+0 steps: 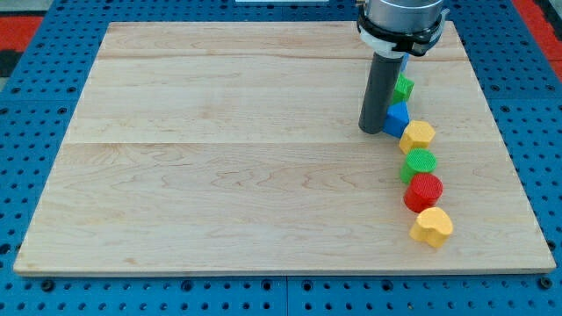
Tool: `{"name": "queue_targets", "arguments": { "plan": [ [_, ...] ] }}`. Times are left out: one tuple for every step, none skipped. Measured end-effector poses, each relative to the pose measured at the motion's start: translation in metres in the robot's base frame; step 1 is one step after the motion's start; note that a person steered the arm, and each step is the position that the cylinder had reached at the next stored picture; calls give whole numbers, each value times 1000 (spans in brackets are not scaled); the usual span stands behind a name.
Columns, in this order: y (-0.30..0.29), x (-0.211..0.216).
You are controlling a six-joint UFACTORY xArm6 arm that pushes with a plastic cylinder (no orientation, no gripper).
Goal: Push the blue triangle right and up a bit
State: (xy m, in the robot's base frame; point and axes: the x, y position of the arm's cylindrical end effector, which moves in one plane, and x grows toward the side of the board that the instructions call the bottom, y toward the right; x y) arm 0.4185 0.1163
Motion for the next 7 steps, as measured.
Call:
{"name": "queue_targets", "arguments": {
  "plan": [
    [0,5],
    [0,9],
    [0,11],
    [0,11],
    [10,10],
    [20,9],
    [24,7]
  ]
}}
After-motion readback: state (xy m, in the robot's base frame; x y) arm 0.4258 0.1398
